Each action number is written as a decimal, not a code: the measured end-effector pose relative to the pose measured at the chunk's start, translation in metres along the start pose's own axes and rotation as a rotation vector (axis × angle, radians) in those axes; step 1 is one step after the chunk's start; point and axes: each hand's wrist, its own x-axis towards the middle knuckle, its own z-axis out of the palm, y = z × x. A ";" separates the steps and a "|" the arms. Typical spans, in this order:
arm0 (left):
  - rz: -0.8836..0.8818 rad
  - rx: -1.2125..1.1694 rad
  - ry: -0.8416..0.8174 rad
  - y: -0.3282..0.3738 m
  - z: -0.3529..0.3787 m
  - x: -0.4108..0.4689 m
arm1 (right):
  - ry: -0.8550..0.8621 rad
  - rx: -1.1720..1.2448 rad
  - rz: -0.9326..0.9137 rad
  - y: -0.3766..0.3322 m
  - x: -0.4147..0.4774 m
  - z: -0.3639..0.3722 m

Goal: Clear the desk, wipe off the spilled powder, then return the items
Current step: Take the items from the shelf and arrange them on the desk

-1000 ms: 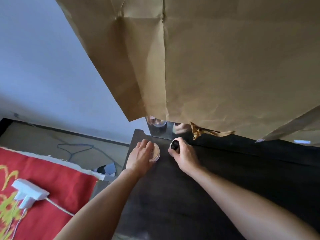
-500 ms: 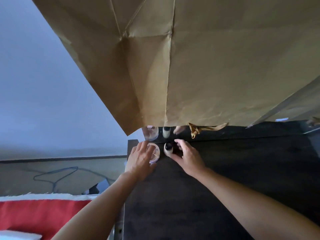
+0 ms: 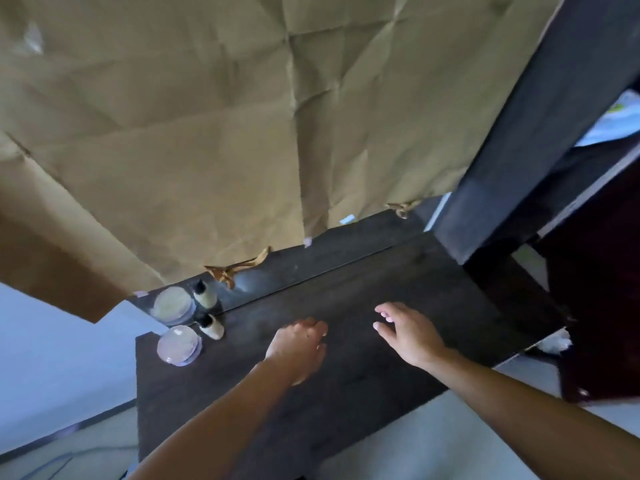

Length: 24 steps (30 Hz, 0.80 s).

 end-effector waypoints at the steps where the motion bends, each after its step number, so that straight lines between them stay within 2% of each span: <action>1: 0.022 0.018 -0.003 0.024 0.000 0.010 | 0.018 -0.001 0.005 0.021 -0.010 -0.014; 11: 0.210 -0.037 0.072 0.240 -0.003 0.100 | 0.168 -0.031 0.125 0.197 -0.067 -0.145; 18: 0.330 -0.005 0.032 0.303 -0.011 0.176 | 0.212 -0.043 0.233 0.275 -0.043 -0.204; 24: 0.384 -0.037 0.051 0.345 -0.023 0.248 | 0.134 -0.087 0.293 0.329 -0.001 -0.237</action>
